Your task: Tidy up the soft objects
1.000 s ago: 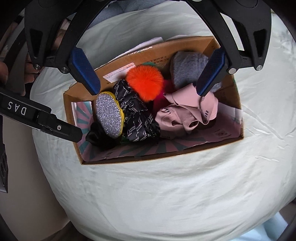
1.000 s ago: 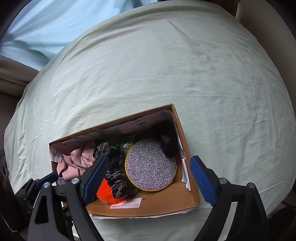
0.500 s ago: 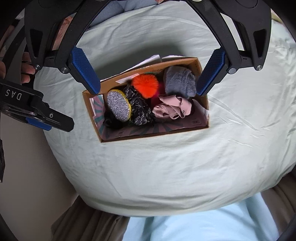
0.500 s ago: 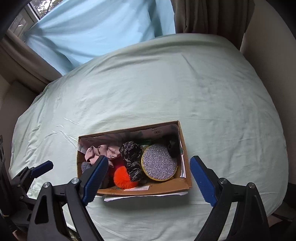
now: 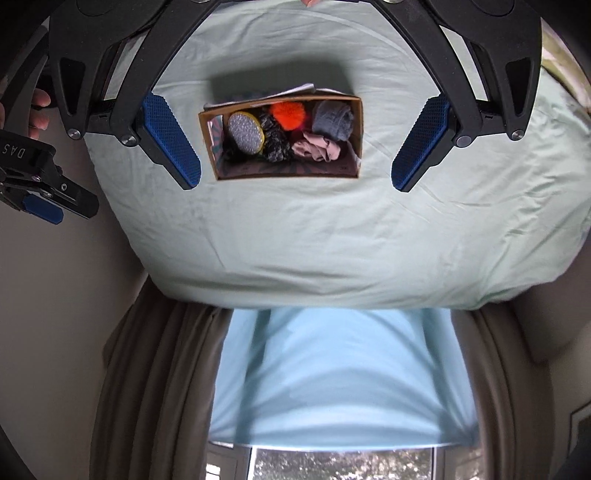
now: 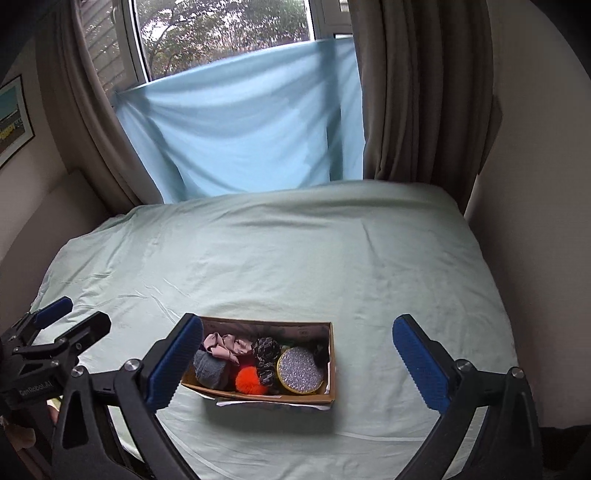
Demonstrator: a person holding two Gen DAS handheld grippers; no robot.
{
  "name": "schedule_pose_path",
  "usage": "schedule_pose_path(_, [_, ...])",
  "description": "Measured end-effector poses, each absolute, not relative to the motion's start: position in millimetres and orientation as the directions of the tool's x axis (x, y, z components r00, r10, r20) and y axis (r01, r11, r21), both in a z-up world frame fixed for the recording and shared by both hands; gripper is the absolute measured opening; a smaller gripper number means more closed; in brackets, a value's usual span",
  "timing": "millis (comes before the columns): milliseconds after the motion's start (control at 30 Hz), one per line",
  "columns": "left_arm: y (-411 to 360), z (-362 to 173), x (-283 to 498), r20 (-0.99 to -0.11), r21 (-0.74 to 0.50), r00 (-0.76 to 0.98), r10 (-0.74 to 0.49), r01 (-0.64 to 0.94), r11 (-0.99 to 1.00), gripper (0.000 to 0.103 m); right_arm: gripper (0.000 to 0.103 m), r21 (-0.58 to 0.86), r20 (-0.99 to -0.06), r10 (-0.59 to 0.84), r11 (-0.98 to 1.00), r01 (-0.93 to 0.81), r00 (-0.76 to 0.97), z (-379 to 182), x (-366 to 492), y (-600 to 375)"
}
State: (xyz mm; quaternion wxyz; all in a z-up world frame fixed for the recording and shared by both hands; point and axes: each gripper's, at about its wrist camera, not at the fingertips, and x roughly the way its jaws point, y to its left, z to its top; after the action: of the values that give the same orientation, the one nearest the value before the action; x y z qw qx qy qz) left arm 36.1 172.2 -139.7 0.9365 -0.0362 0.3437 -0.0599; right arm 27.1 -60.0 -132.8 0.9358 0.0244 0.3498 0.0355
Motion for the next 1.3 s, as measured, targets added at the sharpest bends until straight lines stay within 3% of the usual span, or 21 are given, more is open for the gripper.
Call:
schedule_pose_path(200, [165, -87, 0, -0.506, -0.127, 0.855, -0.113, 0.056, 0.99, 0.103, 0.102, 0.017, -0.53, 0.062, 0.998, -0.062, 0.846, -87, -11, -74])
schedule_pose_path(400, [144, -67, -30, -0.409, -0.084, 0.91, -0.073, 0.042, 0.996, 0.103, 0.102, 0.016, -0.469, 0.053, 0.999, -0.052, 0.882, -72, -32, -91])
schedule_pose_path(700, [118, -68, -45, -0.373, -0.029, 0.927, -0.04, 0.031, 0.999, 0.103, 0.102, -0.029, -0.443, 0.009, 0.999, -0.025, 0.896, -74, -40, -103])
schedule_pose_path(1300, [113, -70, -42, -0.356, -0.062, 0.93, -0.09, 0.072, 0.995, 0.103, 0.102, -0.031, -0.422, -0.035, 0.999, 0.025, 0.906, -69, -41, -111])
